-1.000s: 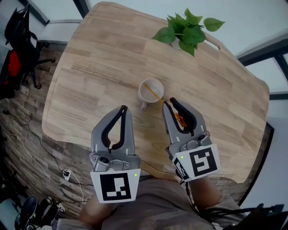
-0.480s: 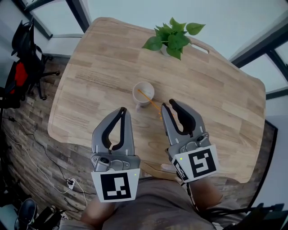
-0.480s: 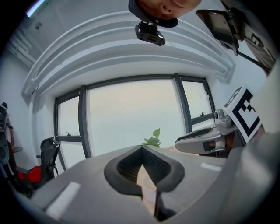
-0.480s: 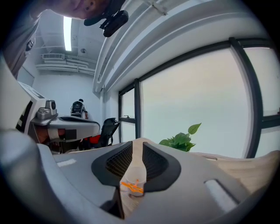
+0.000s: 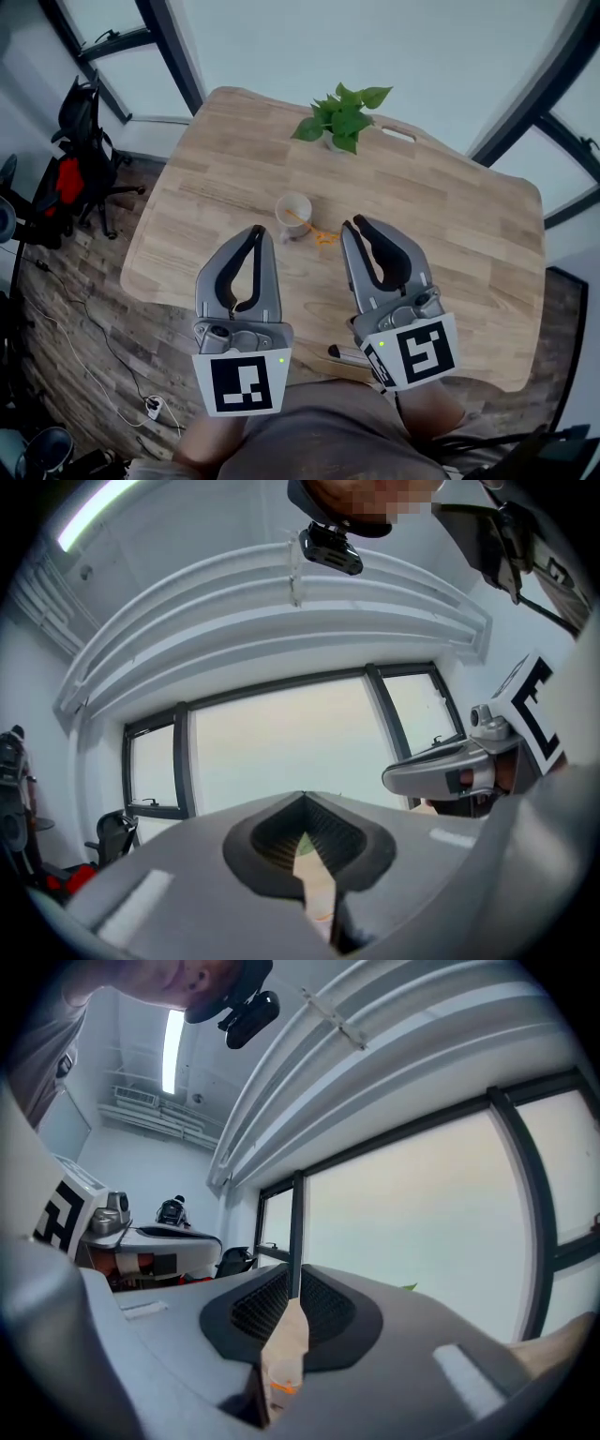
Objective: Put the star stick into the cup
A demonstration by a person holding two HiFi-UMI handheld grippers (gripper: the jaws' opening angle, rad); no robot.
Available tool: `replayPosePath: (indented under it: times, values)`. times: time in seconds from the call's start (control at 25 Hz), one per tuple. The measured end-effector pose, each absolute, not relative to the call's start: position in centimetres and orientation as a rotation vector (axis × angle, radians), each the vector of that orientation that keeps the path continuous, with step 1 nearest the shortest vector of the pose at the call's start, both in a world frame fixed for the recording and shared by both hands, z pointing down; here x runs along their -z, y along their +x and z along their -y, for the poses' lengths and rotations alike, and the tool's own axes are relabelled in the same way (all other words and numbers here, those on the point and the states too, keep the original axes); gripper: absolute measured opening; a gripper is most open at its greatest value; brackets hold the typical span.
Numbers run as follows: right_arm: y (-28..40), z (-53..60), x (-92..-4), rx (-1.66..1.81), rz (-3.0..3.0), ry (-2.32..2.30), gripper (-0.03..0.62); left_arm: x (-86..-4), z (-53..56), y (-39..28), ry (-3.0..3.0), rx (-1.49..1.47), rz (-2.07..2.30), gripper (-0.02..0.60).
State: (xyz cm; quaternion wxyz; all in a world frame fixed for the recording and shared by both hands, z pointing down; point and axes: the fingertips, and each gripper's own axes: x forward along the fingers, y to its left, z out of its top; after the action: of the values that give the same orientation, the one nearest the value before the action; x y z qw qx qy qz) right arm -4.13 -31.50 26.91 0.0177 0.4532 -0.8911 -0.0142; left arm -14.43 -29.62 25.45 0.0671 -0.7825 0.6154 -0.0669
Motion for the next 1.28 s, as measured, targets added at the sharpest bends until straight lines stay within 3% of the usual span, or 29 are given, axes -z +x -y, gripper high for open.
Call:
replayPosePath:
  times: [0.16,0.64,1.28]
  values:
    - [-3.1,30.2,-24.4,0.121,2.794,1.432,0.028,-22.5,28.1,-13.8,-2.314,0.117,-1.848,0.0]
    - [-1.6,27.4,-20.8,0.286,2.825,1.428,0.026,-19.4,25.3,-11.5,-2.24,0.064,-1.828,0.001]
    - [-1.1,28.4,-21.2,0.262,2.847,1.416,0.026,-19.9,26.2,-10.7,-2.235,0.094,-1.837,0.0]
